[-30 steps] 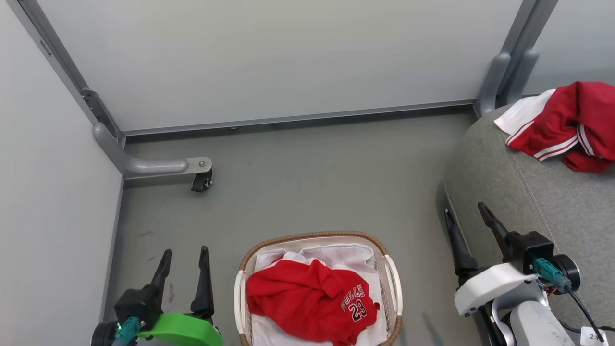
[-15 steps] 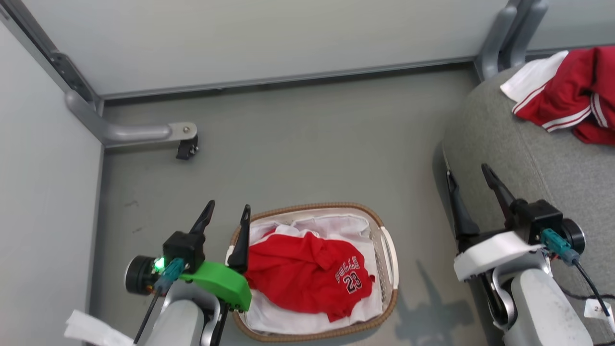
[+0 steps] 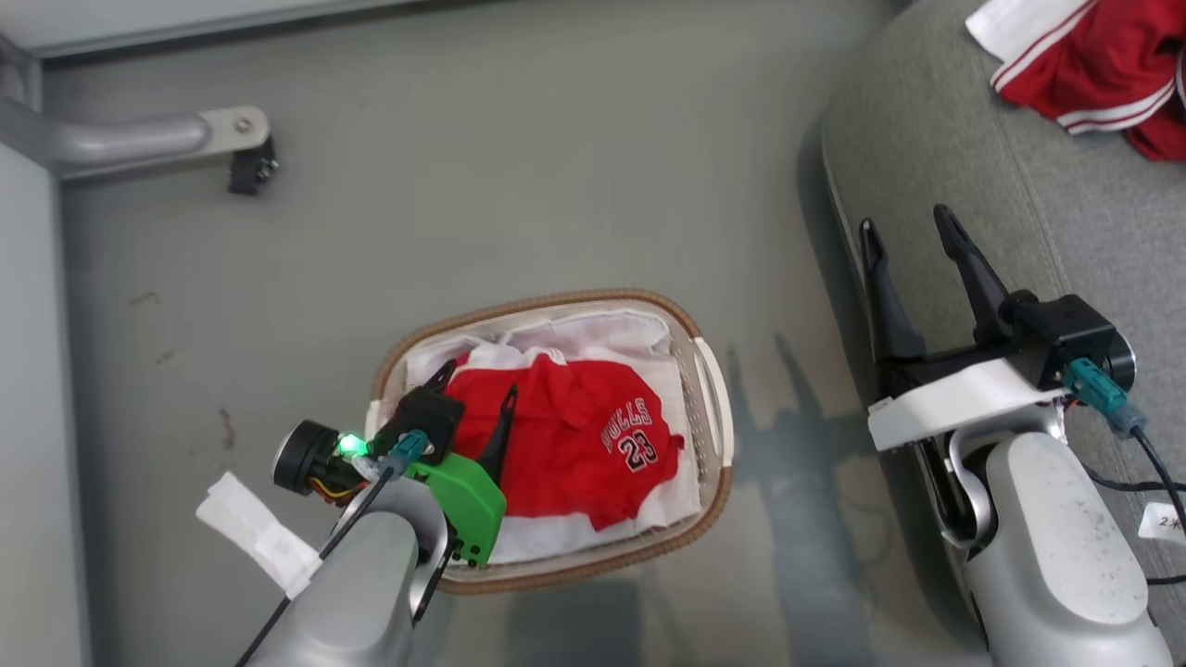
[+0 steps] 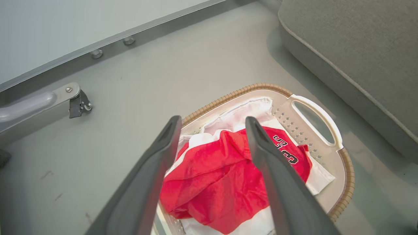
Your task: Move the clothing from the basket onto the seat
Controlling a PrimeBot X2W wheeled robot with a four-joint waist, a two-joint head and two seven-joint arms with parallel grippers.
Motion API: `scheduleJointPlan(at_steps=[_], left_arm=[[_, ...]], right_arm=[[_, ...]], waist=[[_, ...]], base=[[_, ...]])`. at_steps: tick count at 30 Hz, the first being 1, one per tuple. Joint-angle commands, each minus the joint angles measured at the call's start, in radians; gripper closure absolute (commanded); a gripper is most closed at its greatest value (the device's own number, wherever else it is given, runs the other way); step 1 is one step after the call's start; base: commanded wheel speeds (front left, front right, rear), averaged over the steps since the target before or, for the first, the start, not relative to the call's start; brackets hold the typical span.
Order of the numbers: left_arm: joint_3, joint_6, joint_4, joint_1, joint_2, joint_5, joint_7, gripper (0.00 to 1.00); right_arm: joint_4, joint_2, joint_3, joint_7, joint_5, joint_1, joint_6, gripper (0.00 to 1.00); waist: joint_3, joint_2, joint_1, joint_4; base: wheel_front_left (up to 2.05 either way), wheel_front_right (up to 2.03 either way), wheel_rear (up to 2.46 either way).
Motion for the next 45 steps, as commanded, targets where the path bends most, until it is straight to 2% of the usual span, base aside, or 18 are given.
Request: scheduleJointPlan(at_steps=[1,10,22,27,33,36,40,41,42,43,44,45], left_arm=[[-0.016,-0.003,0.025,-0.039,0.009,-0.001,-0.001,0.00],[-0.103,-0.003,0.182,-0.175,0.047,0.006,-0.001,0.00],[-0.120,0.017,0.346,-0.298,0.093,0.018,-0.001,0.00],[-0.136,0.039,0.374,-0.348,0.120,0.033,0.001,0.00],[-0.147,0.087,0.405,-0.389,0.148,0.046,0.041,0.00],[-0.148,0.112,0.416,-0.397,0.153,0.042,0.079,0.00],[-0.138,0.119,0.428,-0.377,0.145,0.018,0.143,0.00],[-0.136,0.115,0.430,-0.370,0.141,0.013,0.159,0.06],[-0.139,0.111,0.431,-0.366,0.139,0.011,0.171,0.57],[-0.141,0.108,0.431,-0.364,0.137,0.008,0.175,0.81],[-0.140,0.105,0.431,-0.363,0.134,0.002,0.179,1.00],[-0.140,0.104,0.431,-0.362,0.130,0.001,0.179,1.00]], right_arm=[[-0.010,-0.002,0.006,-0.002,0.017,-0.022,-0.001,0.00],[-0.068,-0.002,0.063,-0.002,0.054,-0.085,-0.001,0.00],[-0.145,-0.001,0.112,-0.002,0.136,-0.129,-0.001,0.00],[-0.161,-0.001,0.130,-0.002,0.140,-0.144,-0.001,0.00],[-0.173,-0.001,0.147,-0.002,0.149,-0.149,-0.001,0.00],[-0.176,-0.001,0.155,-0.002,0.147,-0.151,-0.001,0.00],[-0.177,-0.001,0.165,-0.002,0.148,-0.153,-0.001,0.00],[-0.179,-0.002,0.167,-0.002,0.148,-0.154,-0.001,0.00],[-0.179,-0.001,0.168,-0.002,0.148,-0.155,-0.001,0.00],[-0.180,-0.001,0.169,-0.002,0.147,-0.156,-0.001,0.00],[-0.179,-0.002,0.169,-0.002,0.146,-0.156,-0.001,0.00],[-0.178,-0.002,0.170,-0.002,0.145,-0.157,-0.001,0.00]], waist=[[0.121,0.0000,0.0000,-0.088],[0.258,0.0000,0.0000,-0.182],[0.385,0.0000,0.0000,-0.275],[0.425,0.0000,0.0000,-0.302],[0.451,0.0000,0.0000,-0.321],[0.457,0.0000,0.0000,-0.325],[0.461,0.0000,0.0000,-0.327],[0.461,0.0000,0.0000,-0.327],[0.461,0.0000,0.0000,-0.327],[0.461,0.0000,0.0000,-0.326],[0.460,0.0000,0.0000,-0.325],[0.458,0.0000,0.0000,-0.323]], base=[[0.00,0.00,0.00],[0.00,0.00,0.00],[0.00,0.00,0.00],[0.00,0.00,0.00],[0.00,0.00,0.00],[0.00,0.00,0.00],[0.00,0.00,0.00],[0.00,0.00,0.00],[0.00,0.00,0.00],[0.00,0.00,0.00],[0.00,0.00,0.00],[0.00,0.00,0.00]])
